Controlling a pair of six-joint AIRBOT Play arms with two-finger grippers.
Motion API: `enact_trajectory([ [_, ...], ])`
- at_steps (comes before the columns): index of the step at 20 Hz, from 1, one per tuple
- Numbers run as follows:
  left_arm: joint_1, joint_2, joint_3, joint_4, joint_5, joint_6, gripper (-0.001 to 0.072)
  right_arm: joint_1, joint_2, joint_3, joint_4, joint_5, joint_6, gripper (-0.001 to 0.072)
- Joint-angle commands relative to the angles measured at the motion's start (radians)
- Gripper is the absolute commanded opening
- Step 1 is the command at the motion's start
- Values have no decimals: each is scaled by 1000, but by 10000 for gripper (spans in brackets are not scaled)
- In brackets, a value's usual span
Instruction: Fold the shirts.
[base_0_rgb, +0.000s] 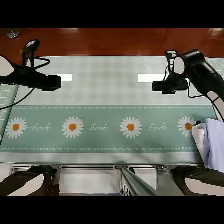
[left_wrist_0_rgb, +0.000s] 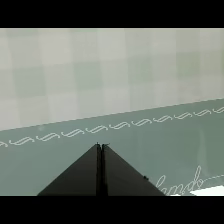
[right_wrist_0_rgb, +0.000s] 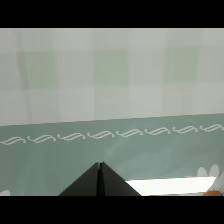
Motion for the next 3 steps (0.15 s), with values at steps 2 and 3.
enact_trajectory([
  [2,2,-1,-1,6,-1,-4,33,4,-5,1,-7,1,5,16],
  [3,2,-1,-1,6,-1,-4,33,4,-5,1,-7,1,5,15],
])
